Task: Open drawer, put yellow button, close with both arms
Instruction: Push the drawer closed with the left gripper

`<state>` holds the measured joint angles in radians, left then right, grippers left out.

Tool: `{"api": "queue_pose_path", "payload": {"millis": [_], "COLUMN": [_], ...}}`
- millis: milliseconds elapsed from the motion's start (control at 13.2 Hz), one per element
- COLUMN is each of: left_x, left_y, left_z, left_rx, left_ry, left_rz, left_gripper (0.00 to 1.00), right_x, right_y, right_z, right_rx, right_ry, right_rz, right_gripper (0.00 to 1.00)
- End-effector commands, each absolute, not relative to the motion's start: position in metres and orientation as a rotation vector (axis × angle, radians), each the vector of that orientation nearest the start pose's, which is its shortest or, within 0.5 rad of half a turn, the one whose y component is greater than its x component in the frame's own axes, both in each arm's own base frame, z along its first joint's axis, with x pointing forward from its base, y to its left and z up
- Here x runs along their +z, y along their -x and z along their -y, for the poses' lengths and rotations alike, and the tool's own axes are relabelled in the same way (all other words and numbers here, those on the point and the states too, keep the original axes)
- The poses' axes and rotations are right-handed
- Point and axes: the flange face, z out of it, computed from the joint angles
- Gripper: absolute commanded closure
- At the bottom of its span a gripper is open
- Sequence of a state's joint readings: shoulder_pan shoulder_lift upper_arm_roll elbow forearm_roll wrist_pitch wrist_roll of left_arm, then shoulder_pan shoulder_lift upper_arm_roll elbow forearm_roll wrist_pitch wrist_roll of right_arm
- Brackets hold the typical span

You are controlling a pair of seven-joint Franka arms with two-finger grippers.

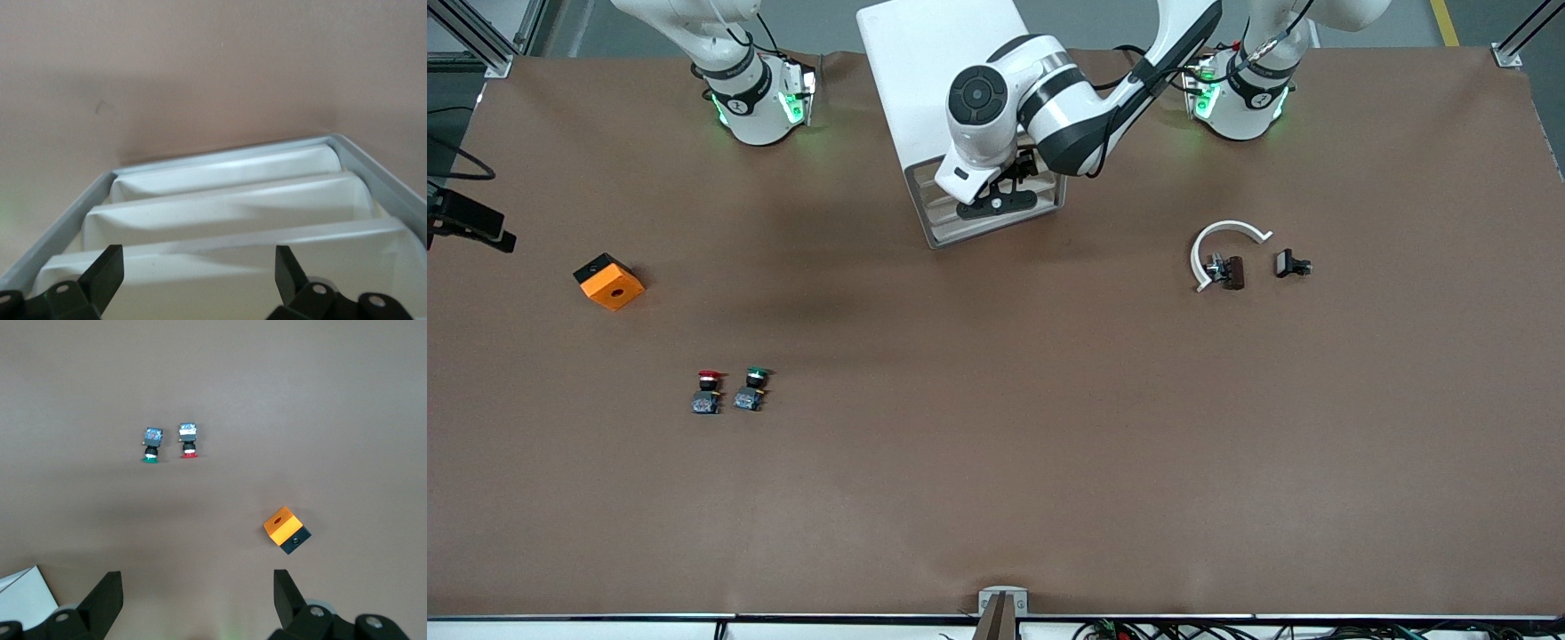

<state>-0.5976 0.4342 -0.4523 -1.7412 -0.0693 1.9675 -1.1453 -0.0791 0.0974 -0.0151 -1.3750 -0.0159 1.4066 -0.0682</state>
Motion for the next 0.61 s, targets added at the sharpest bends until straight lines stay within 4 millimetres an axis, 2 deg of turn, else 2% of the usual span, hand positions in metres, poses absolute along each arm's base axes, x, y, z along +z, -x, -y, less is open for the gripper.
{"api": "queue_pose_path", "payload": {"millis": [0, 152, 379, 530], "left_x": [0.336, 0.343, 0.358, 0.371], "left_y": [-0.313, -0.331, -0.395, -0.451], "left_z": [0.548, 0.538, 0.501, 0.460], "left_rx": [0.522, 0.512, 0.455, 0.358], "left_ry": [3.054, 3.065, 3.093, 3.101], "left_rz": [0.217, 0.251, 0.404, 0.513], "left_gripper": [0.00, 0.00, 0.00, 0.00], "right_x": [0.642, 0.651, 0.643, 0.643], "right_y": [-0.556, -0.550, -0.533, -0.527], "right_z": [0.047, 0.025, 0.035, 0.036], "right_rx": [0.133, 0.116, 0.073, 0.058], "right_ry": [3.137, 3.141, 3.141, 3.140], "right_rz": [-0.039, 0.023, -0.003, -0.010], "right_gripper": [0.00, 0.00, 0.00, 0.00]}}
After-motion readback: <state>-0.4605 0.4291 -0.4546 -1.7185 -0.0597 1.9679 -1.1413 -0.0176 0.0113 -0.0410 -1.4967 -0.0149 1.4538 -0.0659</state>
